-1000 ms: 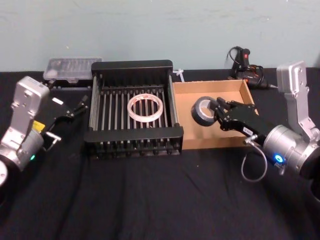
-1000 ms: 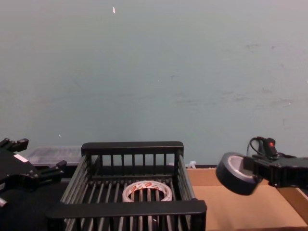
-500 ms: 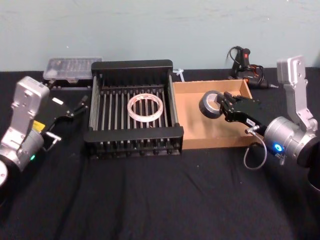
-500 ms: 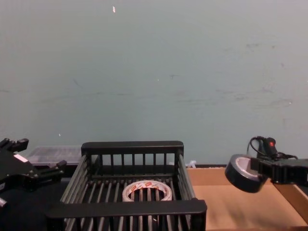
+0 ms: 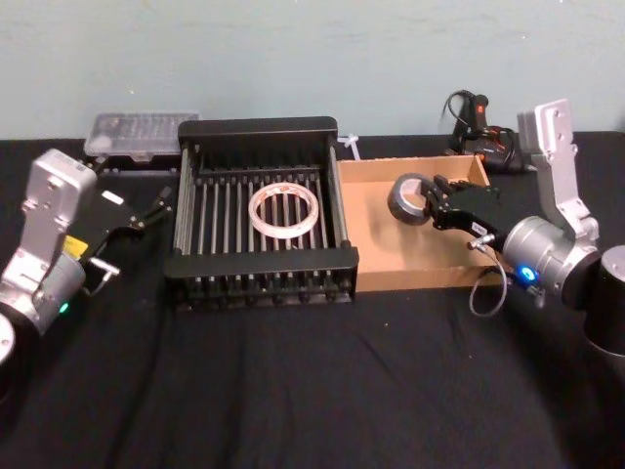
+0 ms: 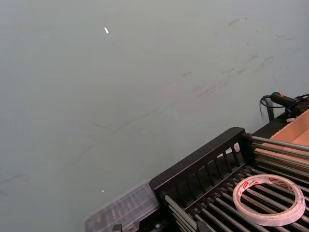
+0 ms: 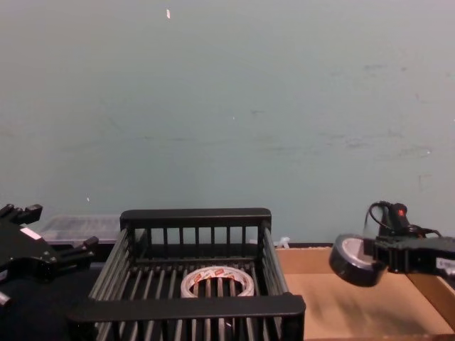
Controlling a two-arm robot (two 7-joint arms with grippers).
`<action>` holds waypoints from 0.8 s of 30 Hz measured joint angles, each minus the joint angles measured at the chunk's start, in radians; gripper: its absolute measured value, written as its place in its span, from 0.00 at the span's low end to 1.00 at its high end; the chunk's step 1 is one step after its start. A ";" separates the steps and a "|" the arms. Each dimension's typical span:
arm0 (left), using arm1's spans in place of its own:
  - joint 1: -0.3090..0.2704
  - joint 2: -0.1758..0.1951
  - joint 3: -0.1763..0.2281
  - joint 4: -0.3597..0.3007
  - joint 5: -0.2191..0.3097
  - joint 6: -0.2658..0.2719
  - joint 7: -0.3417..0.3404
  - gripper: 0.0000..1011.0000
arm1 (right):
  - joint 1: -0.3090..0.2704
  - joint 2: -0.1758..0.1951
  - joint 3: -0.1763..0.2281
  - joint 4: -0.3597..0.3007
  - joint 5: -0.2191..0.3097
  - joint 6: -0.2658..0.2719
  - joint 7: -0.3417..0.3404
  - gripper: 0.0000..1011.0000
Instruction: Pick up the white tape and place it into the black box , Pick up the silver tape and place it into the brown box.
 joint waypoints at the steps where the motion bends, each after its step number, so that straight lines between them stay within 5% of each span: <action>1: 0.000 0.000 0.000 0.000 0.000 0.000 0.000 0.99 | 0.009 -0.005 -0.004 0.012 -0.012 0.001 -0.001 0.16; 24: 0.000 0.000 0.000 0.000 0.000 0.000 0.000 0.99 | 0.051 -0.040 -0.012 0.092 -0.080 0.018 0.002 0.16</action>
